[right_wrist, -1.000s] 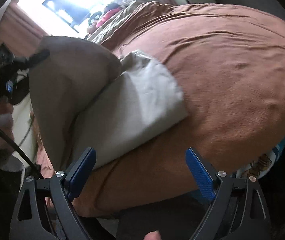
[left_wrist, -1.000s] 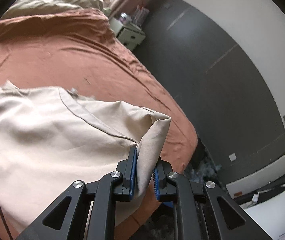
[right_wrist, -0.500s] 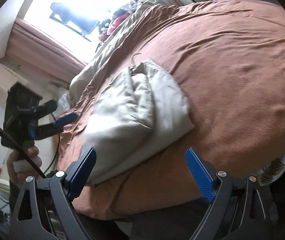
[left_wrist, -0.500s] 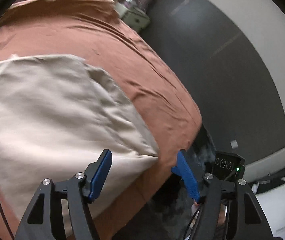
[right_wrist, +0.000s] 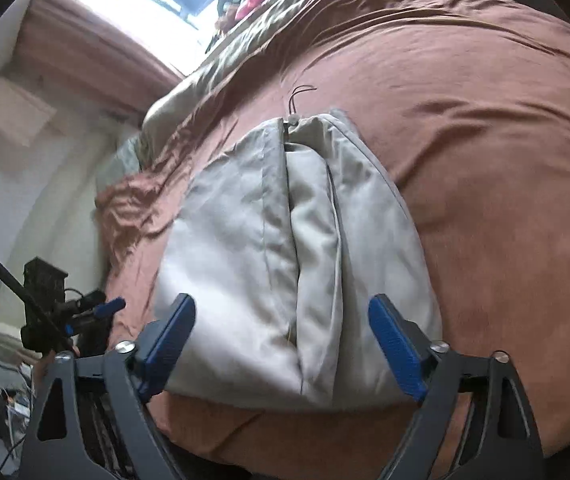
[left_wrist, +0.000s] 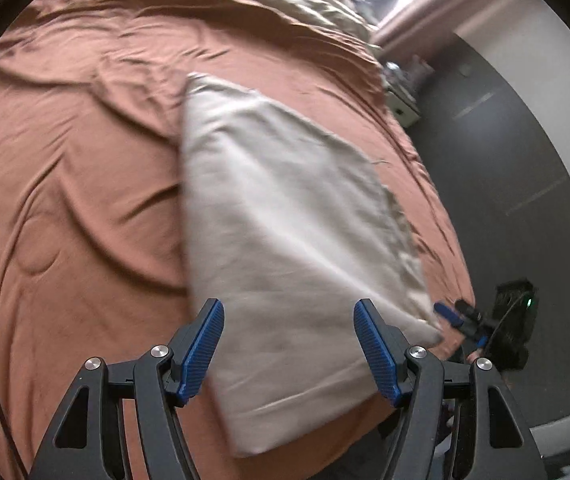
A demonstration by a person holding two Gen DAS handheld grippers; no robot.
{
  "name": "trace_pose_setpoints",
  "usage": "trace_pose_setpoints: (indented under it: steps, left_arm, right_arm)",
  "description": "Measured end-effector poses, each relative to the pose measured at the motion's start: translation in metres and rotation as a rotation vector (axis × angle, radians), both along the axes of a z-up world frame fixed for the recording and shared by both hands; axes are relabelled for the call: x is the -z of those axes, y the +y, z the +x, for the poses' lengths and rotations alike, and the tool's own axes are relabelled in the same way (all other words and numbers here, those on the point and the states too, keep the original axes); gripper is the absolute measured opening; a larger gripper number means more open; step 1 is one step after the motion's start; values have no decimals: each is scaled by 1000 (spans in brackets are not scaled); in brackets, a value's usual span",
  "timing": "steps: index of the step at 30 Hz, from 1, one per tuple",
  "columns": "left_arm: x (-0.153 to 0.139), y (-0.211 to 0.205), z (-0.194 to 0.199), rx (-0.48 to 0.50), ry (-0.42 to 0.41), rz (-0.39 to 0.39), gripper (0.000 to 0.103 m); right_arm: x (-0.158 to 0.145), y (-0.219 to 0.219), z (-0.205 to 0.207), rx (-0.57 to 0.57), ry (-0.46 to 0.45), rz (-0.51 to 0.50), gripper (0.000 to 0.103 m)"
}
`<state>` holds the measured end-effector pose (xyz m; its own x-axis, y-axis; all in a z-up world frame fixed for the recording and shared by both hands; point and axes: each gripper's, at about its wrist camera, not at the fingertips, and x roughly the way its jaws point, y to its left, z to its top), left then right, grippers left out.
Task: Fold large clothes
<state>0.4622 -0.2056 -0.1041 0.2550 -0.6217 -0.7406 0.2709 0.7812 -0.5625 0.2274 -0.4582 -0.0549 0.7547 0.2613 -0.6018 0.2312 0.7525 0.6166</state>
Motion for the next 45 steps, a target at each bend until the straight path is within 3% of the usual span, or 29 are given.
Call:
trace_pose_setpoints:
  steps: [3,11,14,22,23,24,25,27,29,33,37,45]
  left_arm:
    - [19,9,1,-26,31,-2,69]
    - [53,5,0,-45,94,-21,69]
    - [63,-3,3,-38,110,-4,69]
    - [73,-14,8,-40,110,13,69]
    - [73,-15,9,-36,109,16,69]
    - [72,-17,9,-34,107,20,67]
    - [71,-18,8,-31,103,29,66]
    - [66,-23,7,-16,91,45,64]
    - [61,-27,6,-4,82,50,62]
    - [51,-33,6,13,73,31,57]
    - [38,-44,2,48,51,-12,55]
    - [36,-66,1,78,20,31,56]
  right_arm:
    - [-1,-9,30,-43,41,29,76]
    - [4,-30,102,-88,140,66,74]
    - [4,-31,125,-119,155,90,67]
    - [6,-26,184,-165,211,25,53]
    - [8,-23,192,-169,223,19,45]
    - [10,-20,197,-167,231,17,28]
    - [14,-18,202,-168,234,21,22]
    - [10,-12,200,-174,221,6,9]
    - [-2,-3,195,-172,193,-71,5]
    - [-27,5,172,-155,139,-182,4]
    - [-34,-2,155,-101,131,-242,4]
    - [-5,-19,133,-39,162,-166,5]
